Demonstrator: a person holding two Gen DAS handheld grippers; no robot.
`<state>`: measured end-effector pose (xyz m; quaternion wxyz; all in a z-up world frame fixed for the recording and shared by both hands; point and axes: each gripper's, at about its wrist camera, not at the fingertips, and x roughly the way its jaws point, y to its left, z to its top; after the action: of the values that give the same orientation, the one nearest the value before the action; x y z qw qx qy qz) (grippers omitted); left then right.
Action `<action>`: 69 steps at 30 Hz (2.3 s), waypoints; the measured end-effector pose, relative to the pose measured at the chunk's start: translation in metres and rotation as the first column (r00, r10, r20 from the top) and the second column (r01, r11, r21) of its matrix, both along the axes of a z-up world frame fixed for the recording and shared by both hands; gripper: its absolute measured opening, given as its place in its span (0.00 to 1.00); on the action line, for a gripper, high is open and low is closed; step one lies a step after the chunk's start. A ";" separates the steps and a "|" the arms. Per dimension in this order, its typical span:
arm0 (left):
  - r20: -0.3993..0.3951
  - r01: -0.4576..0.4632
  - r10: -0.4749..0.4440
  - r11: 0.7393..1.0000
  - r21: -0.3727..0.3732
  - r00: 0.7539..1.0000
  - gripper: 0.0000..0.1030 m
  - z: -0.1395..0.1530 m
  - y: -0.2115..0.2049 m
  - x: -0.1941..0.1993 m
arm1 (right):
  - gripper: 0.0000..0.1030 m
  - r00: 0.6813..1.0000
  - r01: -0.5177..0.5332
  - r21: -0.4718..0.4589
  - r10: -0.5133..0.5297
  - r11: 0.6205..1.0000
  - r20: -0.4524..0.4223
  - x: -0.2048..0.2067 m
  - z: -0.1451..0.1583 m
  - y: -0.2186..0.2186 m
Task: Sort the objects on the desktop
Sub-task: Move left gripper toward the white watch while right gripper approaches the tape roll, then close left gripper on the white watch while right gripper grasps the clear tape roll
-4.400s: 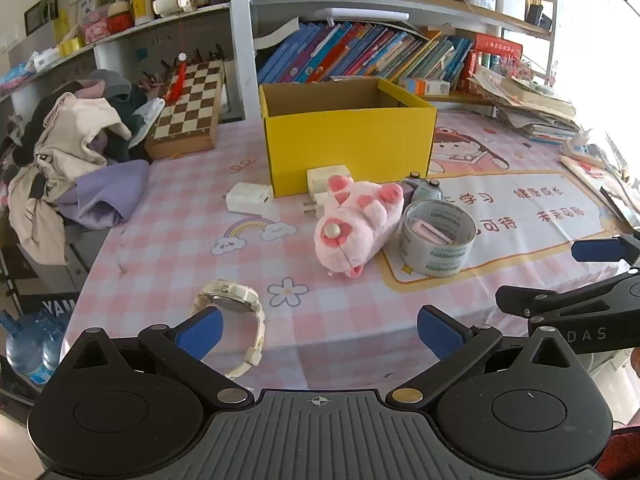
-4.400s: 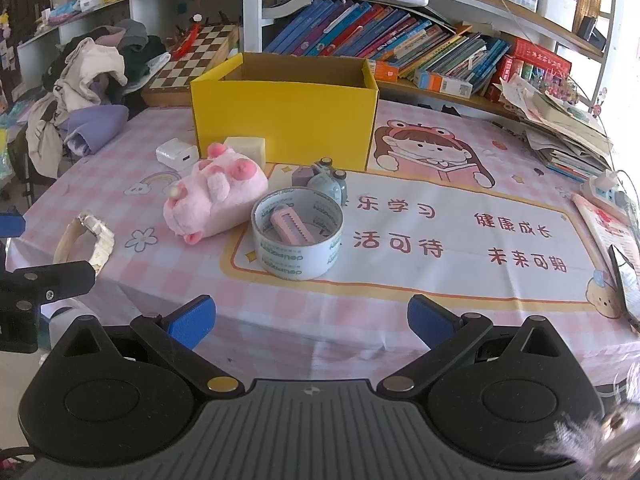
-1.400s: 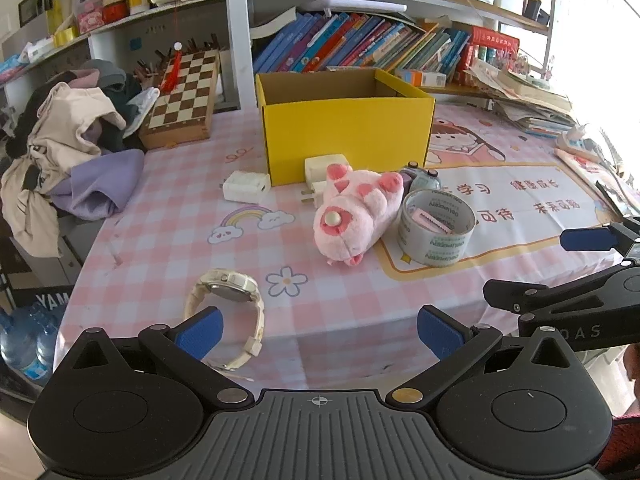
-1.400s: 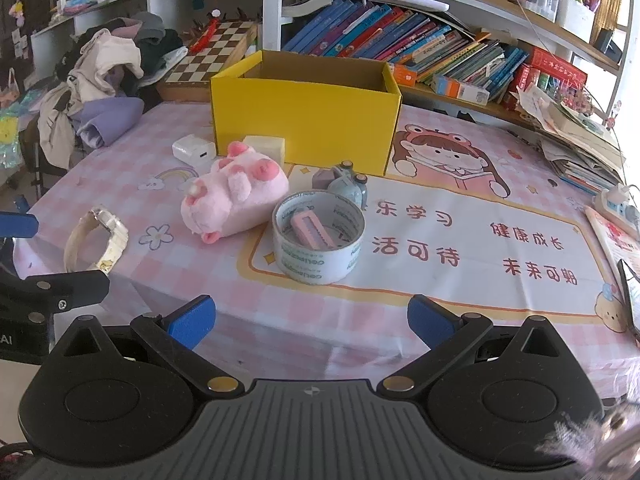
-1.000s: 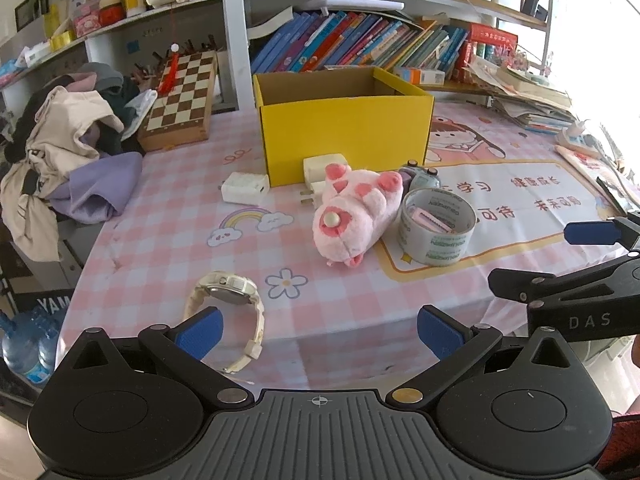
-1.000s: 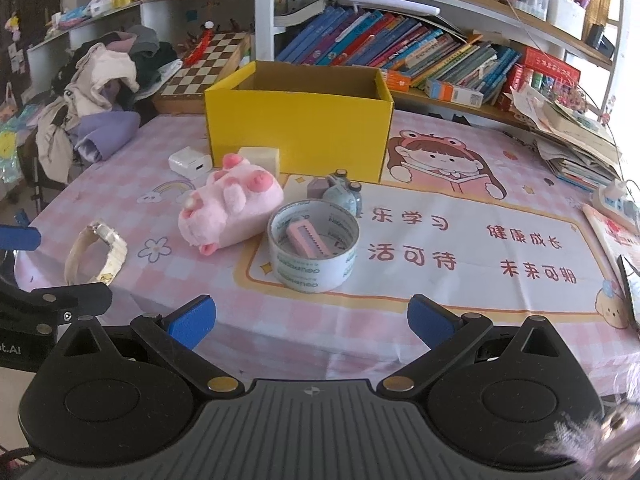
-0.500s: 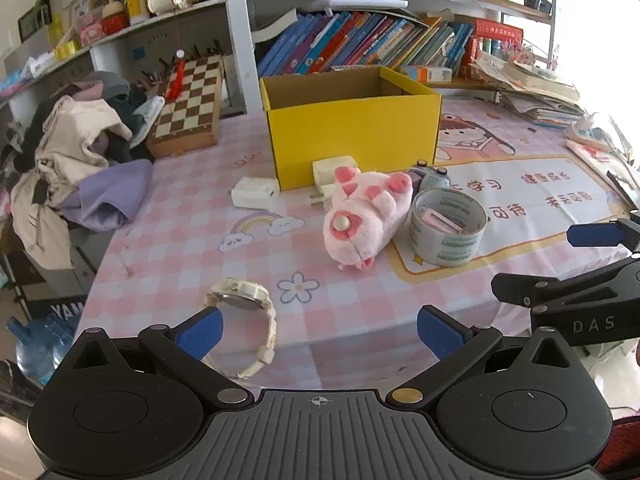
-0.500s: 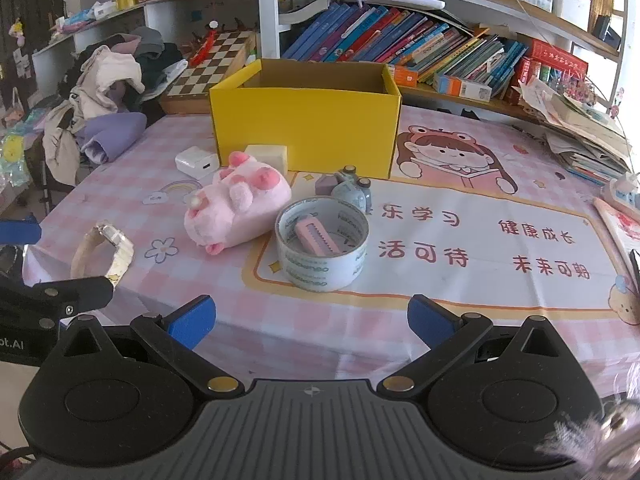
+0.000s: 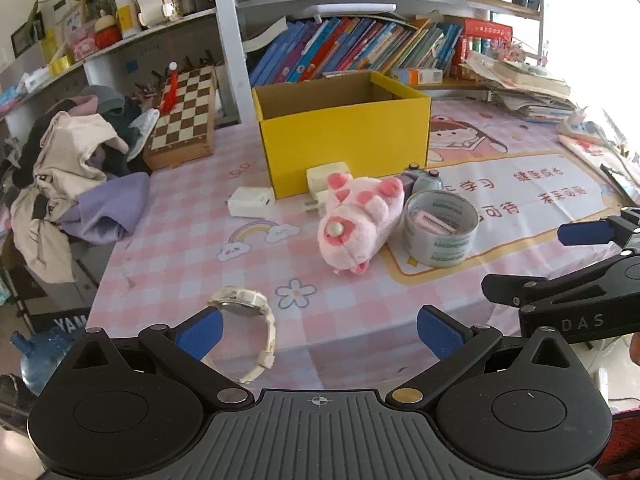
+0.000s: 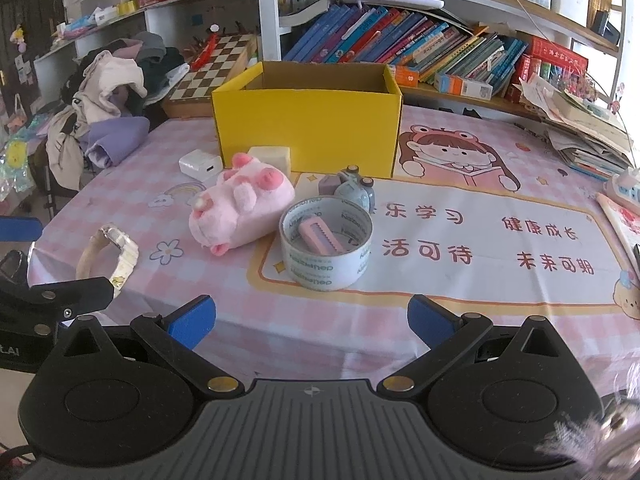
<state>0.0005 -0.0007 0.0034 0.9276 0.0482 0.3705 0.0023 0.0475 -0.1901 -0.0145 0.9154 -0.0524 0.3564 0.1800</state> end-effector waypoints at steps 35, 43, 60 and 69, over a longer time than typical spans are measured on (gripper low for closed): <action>-0.048 -0.125 0.122 0.990 -0.062 0.991 1.00 -0.023 0.039 0.024 | 1.00 0.997 -0.037 -0.078 0.032 0.996 -0.067 0.041 -0.013 0.022; -0.076 -0.194 0.189 0.979 -0.057 0.979 1.00 -0.038 0.056 0.047 | 1.00 0.992 -0.059 -0.105 0.047 0.993 -0.116 0.072 -0.023 0.026; -0.191 -0.230 0.223 0.973 -0.011 0.956 0.87 -0.076 0.073 0.081 | 1.00 0.981 -0.097 -0.127 0.073 0.987 -0.178 0.124 -0.043 0.039; -0.183 -0.258 0.240 0.963 -0.079 0.953 0.64 -0.077 0.081 0.087 | 0.98 0.980 -0.130 -0.160 0.102 0.979 -0.171 0.140 -0.049 0.047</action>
<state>0.0873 0.0802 -0.0738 0.8856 -0.0465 0.4520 0.0962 0.1875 -0.1433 -0.0639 0.8635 -0.1364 0.4398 0.2058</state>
